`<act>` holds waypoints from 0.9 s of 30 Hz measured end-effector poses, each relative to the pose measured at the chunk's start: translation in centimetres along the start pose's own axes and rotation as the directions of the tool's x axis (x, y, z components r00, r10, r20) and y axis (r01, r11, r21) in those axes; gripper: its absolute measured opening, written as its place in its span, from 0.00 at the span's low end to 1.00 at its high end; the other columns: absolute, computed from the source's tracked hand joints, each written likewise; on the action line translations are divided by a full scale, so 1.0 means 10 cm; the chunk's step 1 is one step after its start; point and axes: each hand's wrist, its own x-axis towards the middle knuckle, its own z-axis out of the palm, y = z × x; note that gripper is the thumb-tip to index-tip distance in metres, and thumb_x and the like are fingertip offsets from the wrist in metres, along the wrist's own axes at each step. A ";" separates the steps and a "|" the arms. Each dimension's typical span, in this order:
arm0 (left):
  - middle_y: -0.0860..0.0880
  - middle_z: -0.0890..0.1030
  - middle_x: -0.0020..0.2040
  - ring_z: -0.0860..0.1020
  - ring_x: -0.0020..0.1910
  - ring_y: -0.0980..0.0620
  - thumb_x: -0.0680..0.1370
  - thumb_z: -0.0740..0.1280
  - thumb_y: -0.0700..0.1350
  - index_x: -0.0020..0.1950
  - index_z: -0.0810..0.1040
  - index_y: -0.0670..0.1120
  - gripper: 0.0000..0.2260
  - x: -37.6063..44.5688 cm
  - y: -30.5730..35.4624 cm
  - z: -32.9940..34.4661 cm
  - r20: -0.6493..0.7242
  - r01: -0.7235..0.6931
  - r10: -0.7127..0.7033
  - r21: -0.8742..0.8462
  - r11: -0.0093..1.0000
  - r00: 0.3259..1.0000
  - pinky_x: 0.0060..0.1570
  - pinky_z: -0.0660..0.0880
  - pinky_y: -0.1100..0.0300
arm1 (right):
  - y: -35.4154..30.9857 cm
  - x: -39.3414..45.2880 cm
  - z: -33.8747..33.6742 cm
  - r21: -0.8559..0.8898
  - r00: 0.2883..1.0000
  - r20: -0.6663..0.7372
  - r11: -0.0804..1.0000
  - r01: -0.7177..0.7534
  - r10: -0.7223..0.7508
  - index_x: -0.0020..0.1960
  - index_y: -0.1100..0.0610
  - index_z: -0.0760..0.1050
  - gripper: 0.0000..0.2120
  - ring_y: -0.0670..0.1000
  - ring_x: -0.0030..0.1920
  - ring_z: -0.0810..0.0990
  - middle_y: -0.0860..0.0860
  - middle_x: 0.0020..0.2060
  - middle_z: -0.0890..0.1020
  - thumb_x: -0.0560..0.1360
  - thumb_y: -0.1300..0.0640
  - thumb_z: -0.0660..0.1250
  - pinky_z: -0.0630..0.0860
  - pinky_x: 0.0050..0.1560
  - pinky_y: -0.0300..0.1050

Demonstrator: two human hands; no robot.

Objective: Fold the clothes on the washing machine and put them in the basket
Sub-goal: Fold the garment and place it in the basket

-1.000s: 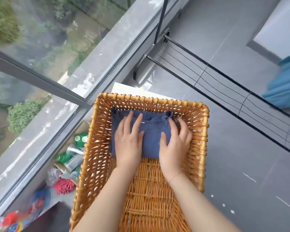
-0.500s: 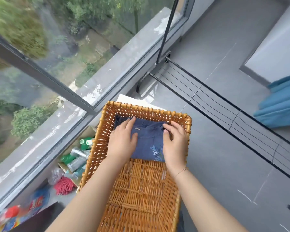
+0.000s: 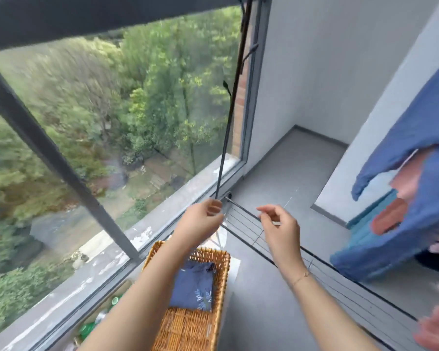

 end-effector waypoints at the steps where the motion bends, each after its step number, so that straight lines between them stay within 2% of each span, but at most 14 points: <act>1: 0.50 0.81 0.53 0.79 0.51 0.54 0.77 0.65 0.43 0.61 0.77 0.46 0.13 -0.09 0.24 -0.03 -0.006 -0.043 0.043 -0.010 0.999 0.999 0.55 0.75 0.60 | -0.19 -0.01 -0.19 0.012 0.999 -0.035 1.000 0.023 -0.023 0.44 0.48 0.79 0.11 0.40 0.42 0.78 0.45 0.41 0.82 0.77 0.64 0.65 0.74 0.44 0.34; 4: 0.51 0.82 0.52 0.80 0.49 0.55 0.76 0.65 0.42 0.58 0.79 0.46 0.12 -0.27 0.84 -0.09 0.009 -0.143 0.144 -0.050 0.988 0.990 0.53 0.77 0.60 | -0.68 -0.03 -0.68 0.040 0.985 -0.158 0.996 0.078 -0.071 0.43 0.48 0.80 0.11 0.46 0.43 0.79 0.45 0.39 0.82 0.76 0.63 0.66 0.78 0.46 0.48; 7: 0.52 0.82 0.47 0.78 0.43 0.59 0.76 0.66 0.41 0.54 0.80 0.47 0.09 -0.36 1.39 -0.08 0.019 -0.250 0.252 -0.077 0.965 0.968 0.37 0.72 0.74 | -1.12 0.01 -1.17 0.008 0.959 -0.227 0.985 0.174 -0.168 0.42 0.46 0.79 0.08 0.46 0.40 0.78 0.45 0.37 0.83 0.74 0.59 0.65 0.77 0.41 0.46; 8: 0.51 0.82 0.46 0.78 0.42 0.58 0.76 0.66 0.40 0.53 0.81 0.48 0.09 -0.40 1.62 -0.05 0.027 -0.286 0.289 -0.082 0.955 0.957 0.35 0.71 0.75 | -1.27 0.01 -1.37 -0.008 0.943 -0.265 0.979 0.205 -0.200 0.41 0.46 0.79 0.09 0.46 0.39 0.77 0.45 0.37 0.83 0.74 0.59 0.65 0.76 0.42 0.46; 10: 0.50 0.83 0.47 0.80 0.44 0.55 0.76 0.66 0.40 0.52 0.81 0.49 0.09 -0.44 1.99 0.00 0.021 -0.339 0.343 -0.095 0.936 0.939 0.41 0.73 0.71 | -1.49 0.02 -1.73 -0.026 0.918 -0.309 0.968 0.252 -0.247 0.41 0.46 0.78 0.14 0.46 0.39 0.77 0.46 0.37 0.82 0.75 0.65 0.65 0.76 0.45 0.48; 13: 0.53 0.84 0.50 0.81 0.49 0.56 0.75 0.66 0.41 0.51 0.82 0.52 0.09 -0.43 2.49 0.09 0.009 -0.395 0.398 -0.099 0.913 0.917 0.51 0.76 0.63 | -1.75 0.10 -2.17 -0.088 0.900 -0.322 0.956 0.281 -0.294 0.42 0.47 0.78 0.14 0.47 0.39 0.78 0.46 0.38 0.82 0.76 0.66 0.63 0.77 0.46 0.49; 19: 0.52 0.83 0.50 0.81 0.49 0.54 0.76 0.65 0.39 0.53 0.82 0.50 0.10 -0.23 3.65 0.45 -0.001 -0.541 0.544 -0.105 0.834 0.839 0.38 0.71 0.75 | -2.17 0.59 -3.17 -0.167 0.802 -0.415 0.902 0.397 -0.430 0.45 0.52 0.80 0.11 0.51 0.42 0.80 0.47 0.40 0.83 0.75 0.66 0.64 0.79 0.49 0.52; 24: 0.52 0.83 0.51 0.80 0.50 0.55 0.76 0.64 0.39 0.50 0.82 0.51 0.10 0.10 4.56 0.76 -0.067 -0.607 0.604 -0.129 0.784 0.794 0.44 0.72 0.68 | -2.38 1.21 -3.93 -0.154 0.726 -0.450 0.846 0.510 -0.519 0.43 0.46 0.79 0.12 0.45 0.38 0.80 0.44 0.37 0.82 0.73 0.62 0.63 0.78 0.44 0.47; 27: 0.50 0.83 0.51 0.80 0.51 0.52 0.76 0.63 0.40 0.49 0.81 0.52 0.10 0.36 5.22 1.01 -0.124 -0.647 0.635 -0.123 0.753 0.763 0.50 0.74 0.63 | -2.47 1.72 -4.43 -0.110 0.752 -0.464 0.873 0.474 -0.467 0.43 0.50 0.78 0.13 0.41 0.33 0.78 0.48 0.38 0.82 0.75 0.67 0.62 0.77 0.36 0.41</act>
